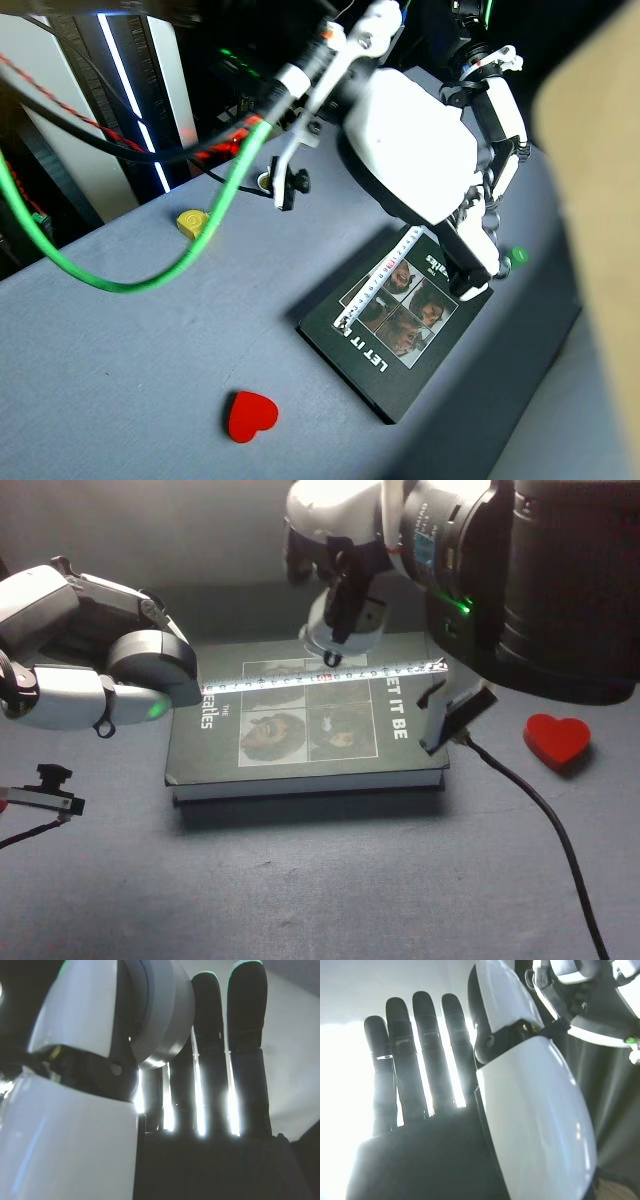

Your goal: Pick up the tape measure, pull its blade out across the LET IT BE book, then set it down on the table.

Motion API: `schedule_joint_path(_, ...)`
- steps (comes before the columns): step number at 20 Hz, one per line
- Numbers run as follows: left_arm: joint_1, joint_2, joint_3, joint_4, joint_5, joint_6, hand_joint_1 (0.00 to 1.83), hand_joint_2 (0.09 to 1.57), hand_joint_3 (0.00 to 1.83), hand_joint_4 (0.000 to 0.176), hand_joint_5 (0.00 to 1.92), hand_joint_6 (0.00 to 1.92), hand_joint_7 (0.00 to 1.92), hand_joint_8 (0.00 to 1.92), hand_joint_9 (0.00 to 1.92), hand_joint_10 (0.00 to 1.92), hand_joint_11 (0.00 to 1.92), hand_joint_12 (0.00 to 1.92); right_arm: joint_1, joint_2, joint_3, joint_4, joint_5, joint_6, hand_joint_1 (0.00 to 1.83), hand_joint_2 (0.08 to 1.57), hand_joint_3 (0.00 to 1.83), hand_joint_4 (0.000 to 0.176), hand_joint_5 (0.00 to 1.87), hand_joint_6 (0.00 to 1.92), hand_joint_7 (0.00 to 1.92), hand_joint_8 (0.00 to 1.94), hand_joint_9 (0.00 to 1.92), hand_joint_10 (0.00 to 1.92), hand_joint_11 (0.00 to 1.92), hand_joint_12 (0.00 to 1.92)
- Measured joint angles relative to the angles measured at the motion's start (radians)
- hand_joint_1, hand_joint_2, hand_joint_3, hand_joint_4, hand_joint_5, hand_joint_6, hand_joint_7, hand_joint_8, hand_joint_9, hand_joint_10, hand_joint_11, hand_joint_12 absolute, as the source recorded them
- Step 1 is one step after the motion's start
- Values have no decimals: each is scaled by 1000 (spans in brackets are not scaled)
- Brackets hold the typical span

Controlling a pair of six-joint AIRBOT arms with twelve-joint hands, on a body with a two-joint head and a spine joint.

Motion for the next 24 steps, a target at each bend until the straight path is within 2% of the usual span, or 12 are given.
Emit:
schedule_joint_path(7,0,0,2,-16,-1,-10,1380,1106,0,0,958,793,998,968,937,1281,947,1095,5,-5,38,3,-4,-36,976,1147,0,0,645,1,688,1,636,4,245,982)
schedule_joint_path(24,14,-11,19,33,-18,-69,1380,1105,0,0,965,797,1003,957,931,1280,929,1110,-80,-3,42,34,-11,-114,987,1149,0,0,656,3,715,8,681,18,281,1014)
